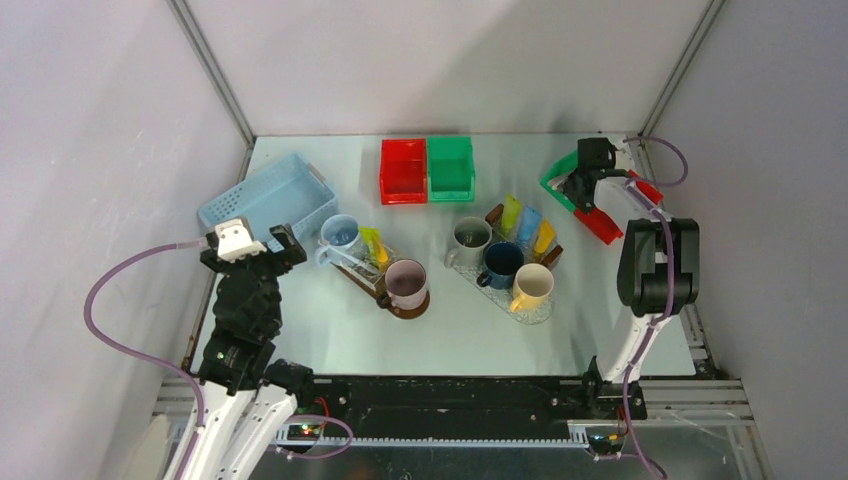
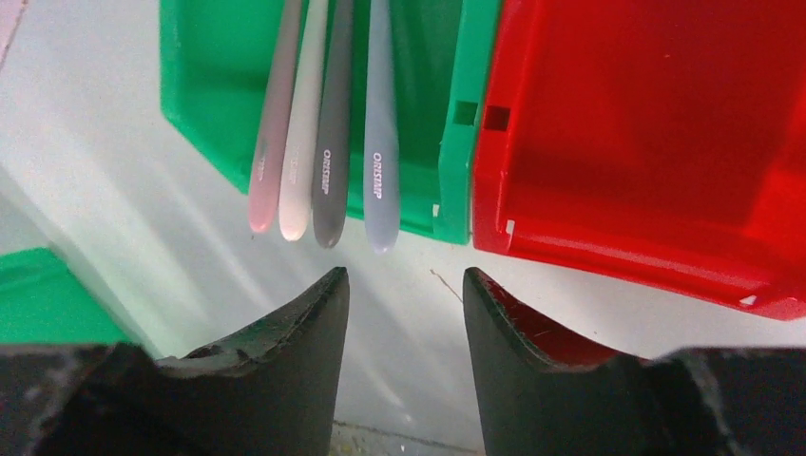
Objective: Prepare toiletry sets of a toothbrush and toothpaste on the tray
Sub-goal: Pick up the toothbrush from the storage box.
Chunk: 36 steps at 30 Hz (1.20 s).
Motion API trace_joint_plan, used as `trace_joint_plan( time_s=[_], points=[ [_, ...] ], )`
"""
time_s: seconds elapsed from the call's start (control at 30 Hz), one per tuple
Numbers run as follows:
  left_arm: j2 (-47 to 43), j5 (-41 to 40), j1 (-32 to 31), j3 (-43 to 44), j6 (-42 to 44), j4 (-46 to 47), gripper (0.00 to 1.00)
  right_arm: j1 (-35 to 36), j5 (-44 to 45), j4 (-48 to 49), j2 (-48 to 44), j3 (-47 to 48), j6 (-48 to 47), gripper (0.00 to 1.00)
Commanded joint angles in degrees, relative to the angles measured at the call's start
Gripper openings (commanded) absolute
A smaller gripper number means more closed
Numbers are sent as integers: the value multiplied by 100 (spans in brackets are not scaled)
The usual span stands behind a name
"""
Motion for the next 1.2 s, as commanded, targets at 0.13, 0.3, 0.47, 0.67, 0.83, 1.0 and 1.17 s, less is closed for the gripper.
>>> trace_joint_plan(
  time_s=[0.13,0.3,0.47,0.67,0.83,1.0,1.17],
  points=[
    [50,-107,-31,-67,137,268,100,-10,63,335,582,476,305,45],
    [98,-101,-28,-77,140,282,100,-211,5,401,759,479,398,37],
    [118,-90,-24,-86,148,285,100,-247,-21,418,765,469,403,26],
    [118,-55,-24,-94,149,298,99,-247,8,514,504,338,249,6],
    [93,-37,-27,-99,142,309,100,-236,19,560,124,203,-86,0],
    [45,-11,-31,-105,125,300,100,-206,69,643,-318,-5,-447,0],
    [0,-1,-29,-109,114,286,100,-243,-65,548,-487,-57,-633,14]
  ],
)
